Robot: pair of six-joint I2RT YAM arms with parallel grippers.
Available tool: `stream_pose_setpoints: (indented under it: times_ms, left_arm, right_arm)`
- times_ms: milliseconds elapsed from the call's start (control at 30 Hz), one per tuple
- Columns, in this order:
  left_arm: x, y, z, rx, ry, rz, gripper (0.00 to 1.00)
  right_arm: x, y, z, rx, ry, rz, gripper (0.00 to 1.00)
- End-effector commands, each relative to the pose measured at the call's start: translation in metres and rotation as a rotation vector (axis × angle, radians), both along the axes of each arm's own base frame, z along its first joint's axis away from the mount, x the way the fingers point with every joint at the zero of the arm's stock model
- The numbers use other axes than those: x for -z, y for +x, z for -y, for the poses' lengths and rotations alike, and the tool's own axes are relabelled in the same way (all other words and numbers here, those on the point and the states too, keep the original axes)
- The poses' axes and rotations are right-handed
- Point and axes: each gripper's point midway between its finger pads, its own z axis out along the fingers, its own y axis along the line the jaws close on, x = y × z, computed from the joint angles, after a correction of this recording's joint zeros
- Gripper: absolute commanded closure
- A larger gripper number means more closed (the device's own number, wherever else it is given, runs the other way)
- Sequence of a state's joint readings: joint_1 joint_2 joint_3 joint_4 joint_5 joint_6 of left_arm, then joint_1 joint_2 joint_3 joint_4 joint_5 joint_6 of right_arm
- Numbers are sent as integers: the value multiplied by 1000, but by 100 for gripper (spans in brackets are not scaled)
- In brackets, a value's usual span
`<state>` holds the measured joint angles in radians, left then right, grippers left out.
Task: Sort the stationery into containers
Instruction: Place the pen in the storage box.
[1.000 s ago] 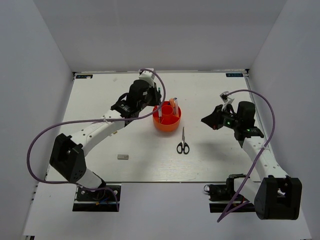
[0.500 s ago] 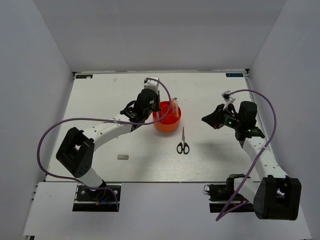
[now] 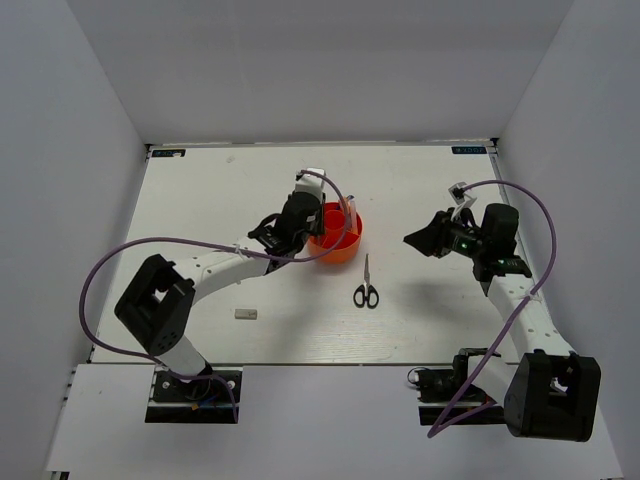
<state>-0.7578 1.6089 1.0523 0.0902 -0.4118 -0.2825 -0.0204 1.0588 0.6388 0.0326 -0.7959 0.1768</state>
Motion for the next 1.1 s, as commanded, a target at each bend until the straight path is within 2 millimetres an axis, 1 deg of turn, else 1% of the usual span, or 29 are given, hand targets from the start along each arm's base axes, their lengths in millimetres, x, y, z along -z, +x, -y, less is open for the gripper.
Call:
stream_pose_setpoints:
  times_ms: [0,33,100,133,233,267,300,333,367,400,433,467,500,533,567,600,633,667,700,733,767,800,833,867,900,933,967,1033,1067]
  left_arm:
    - [-10,-5,0,-14,-2,32,58]
    - [-10,-5,-1,-17,-3,30,48]
    - [-16,-8,0,-15,-4,40,40]
    - [-18,-8,0,-18,-5,42,33]
    - [-33,-10,-4,-28,-14,68,31]
    - [-33,-13,-4,-27,-12,67,31]
    - [-43,-15,-7,-29,-28,85,34]
    - [-49,-17,-13,-44,-27,97,38]
    - [-57,-23,-17,-45,-35,110,52]
    - [-59,-26,-21,-55,-45,107,61]
    - [-53,-34,-35,-86,-8,75,69]
    - [-62,-38,-49,-129,-10,84,86]
    - [-53,-42,-61,-181,-5,64,90]
    - [-64,-46,-73,-235,-65,67,93]
    - [-38,-58,-98,-320,-1,-32,95]
    - [-32,-61,-108,-366,-1,-65,94]
    - [-15,-63,-139,-502,-28,-146,88]
    - [-1,-73,-155,-546,14,-210,76]
    - [10,-76,-175,-604,38,-263,57]
    - [18,-74,-189,-657,38,-303,52]
    - [31,-76,-189,-676,19,-368,47]
    - [45,-79,-198,-699,20,-447,44]
    - [49,-77,-199,-717,4,-473,44]
    - [67,-78,-211,-763,20,-553,44]
    - [72,-79,-210,-768,2,-589,44]
    - [73,-76,-216,-787,-9,-608,44]
    - [84,-74,-216,-790,11,-631,44]
    - [89,-72,-216,-785,6,-644,44]
    - [94,-68,-221,-807,-6,-648,44]
  right_arm:
    - [-10,1,0,-10,13,42,62]
    - [-10,0,-1,-14,17,38,62]
    - [-11,0,-1,-14,16,42,62]
    - [-11,1,0,-11,17,40,62]
    - [-11,1,0,-11,16,41,62]
    - [-11,1,0,-11,19,39,62]
    - [-11,1,0,-17,14,47,62]
    - [-10,2,1,-11,12,41,62]
    - [-11,2,1,-7,9,42,63]
    - [-9,1,2,-6,4,32,66]
    - [-9,3,3,1,-2,31,77]
    - [-7,4,4,4,-5,26,89]
    - [-7,6,6,25,-14,15,100]
    - [-4,6,7,31,-18,-18,100]
    - [-5,6,7,36,-20,-25,100]
    - [7,6,9,50,-22,-103,100]
    - [-4,8,9,41,-22,-118,100]
    - [-2,2,5,13,-12,-170,100]
    - [-9,11,3,-9,-9,-182,99]
    - [-11,7,-1,-53,5,-192,82]
    - [-5,2,-1,-68,-3,-236,49]
    - [-6,2,-1,-73,-7,-230,32]
    - [-5,0,-1,-77,-18,-223,20]
    - [-7,1,1,-75,-47,-175,10]
    - [-7,-2,3,-71,-74,-143,10]
    - [-5,-1,6,-50,-94,-129,10]
    - [-9,-2,8,-43,-102,-97,10]
    - [-9,-5,10,-38,-131,-61,10]
    - [-8,-6,12,-33,-133,-55,11]
